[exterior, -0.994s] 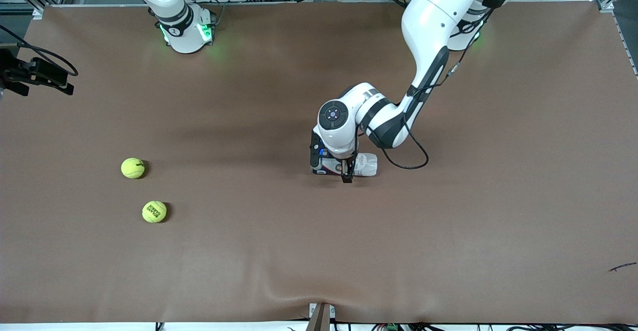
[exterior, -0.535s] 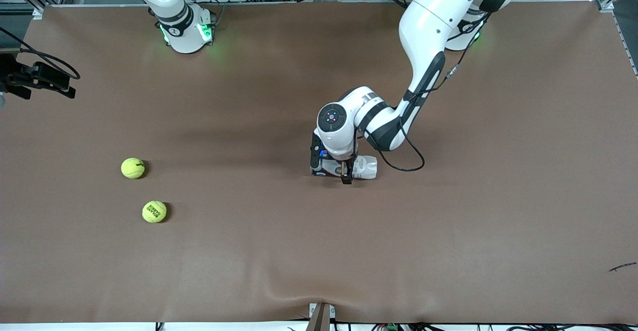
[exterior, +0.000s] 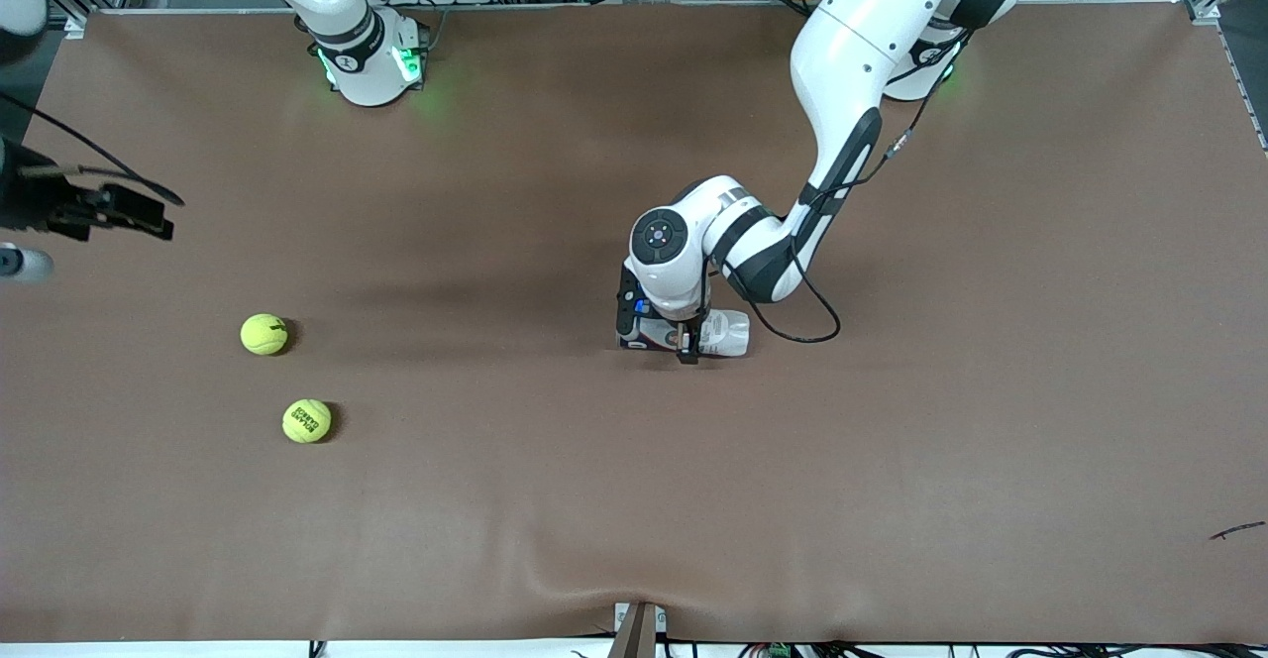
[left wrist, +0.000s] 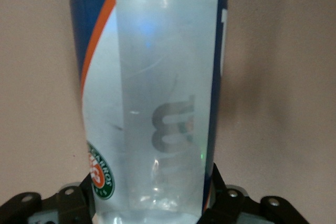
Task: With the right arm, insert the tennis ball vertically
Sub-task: 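Lift the can upright with the left gripper while the right gripper reaches, then move the can centrally with the left gripper while the right gripper grasps ball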
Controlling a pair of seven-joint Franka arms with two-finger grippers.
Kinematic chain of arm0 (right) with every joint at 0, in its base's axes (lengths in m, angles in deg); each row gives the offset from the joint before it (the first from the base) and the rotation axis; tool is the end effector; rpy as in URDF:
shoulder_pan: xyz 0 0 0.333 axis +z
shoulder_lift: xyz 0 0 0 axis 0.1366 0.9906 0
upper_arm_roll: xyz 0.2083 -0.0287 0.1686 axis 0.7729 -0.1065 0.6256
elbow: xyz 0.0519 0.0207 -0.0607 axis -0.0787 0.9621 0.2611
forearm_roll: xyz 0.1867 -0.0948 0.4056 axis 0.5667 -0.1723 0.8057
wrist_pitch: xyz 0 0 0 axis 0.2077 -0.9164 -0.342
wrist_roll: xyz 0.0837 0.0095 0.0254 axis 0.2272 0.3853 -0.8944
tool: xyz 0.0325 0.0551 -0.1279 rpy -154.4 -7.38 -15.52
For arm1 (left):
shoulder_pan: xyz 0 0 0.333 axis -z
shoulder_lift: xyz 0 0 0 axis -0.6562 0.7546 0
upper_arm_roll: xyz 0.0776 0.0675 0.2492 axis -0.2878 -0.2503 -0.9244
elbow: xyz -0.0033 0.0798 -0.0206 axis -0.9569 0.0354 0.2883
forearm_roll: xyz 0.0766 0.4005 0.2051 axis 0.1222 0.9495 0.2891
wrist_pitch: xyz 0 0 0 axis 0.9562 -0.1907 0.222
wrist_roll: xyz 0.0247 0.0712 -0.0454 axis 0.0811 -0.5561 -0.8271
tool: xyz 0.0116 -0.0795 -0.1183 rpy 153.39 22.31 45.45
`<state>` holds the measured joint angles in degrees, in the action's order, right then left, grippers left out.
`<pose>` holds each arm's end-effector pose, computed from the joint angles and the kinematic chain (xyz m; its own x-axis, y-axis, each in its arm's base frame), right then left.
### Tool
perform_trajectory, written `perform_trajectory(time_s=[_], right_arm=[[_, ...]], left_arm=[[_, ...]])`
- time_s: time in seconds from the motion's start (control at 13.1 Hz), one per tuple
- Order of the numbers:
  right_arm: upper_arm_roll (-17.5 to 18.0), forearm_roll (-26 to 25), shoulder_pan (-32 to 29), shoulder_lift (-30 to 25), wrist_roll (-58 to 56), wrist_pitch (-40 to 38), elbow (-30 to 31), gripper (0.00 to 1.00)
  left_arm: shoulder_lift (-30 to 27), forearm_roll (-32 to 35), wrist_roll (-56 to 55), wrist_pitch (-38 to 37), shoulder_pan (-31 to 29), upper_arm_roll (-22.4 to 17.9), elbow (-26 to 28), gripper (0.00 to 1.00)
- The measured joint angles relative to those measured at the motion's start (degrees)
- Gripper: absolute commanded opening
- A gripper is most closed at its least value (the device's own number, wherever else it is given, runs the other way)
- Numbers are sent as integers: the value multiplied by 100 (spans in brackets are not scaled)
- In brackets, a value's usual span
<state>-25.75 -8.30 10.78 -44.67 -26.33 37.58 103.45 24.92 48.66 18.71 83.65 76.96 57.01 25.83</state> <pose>0.6342 -0.0317 0.4905 0.9917 -0.0060 -0.1288 -0.0072 -0.9999 -0.0084 0.5413 -0.4822 0.0799 -0.0888 -0.9819 -0.1675 -0.9951 0.0949 -0.0285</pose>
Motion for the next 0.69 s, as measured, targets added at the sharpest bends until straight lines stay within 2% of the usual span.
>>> perform_trajectory(time_s=[0.31, 0.46, 0.69], right_arm=[[-10, -2, 0, 103, 0, 437, 394, 100], [-15, -35, -1, 107, -1, 901, 775, 100], [-29, -82, -35, 129, -1, 2028, 1645, 100]], left_arm=[[-101, -78, 157, 24, -66, 124, -94, 77], [-193, -623, 700, 23, -329, 350, -123, 76], [-231, -1550, 1821, 31, -1144, 841, -173, 76]])
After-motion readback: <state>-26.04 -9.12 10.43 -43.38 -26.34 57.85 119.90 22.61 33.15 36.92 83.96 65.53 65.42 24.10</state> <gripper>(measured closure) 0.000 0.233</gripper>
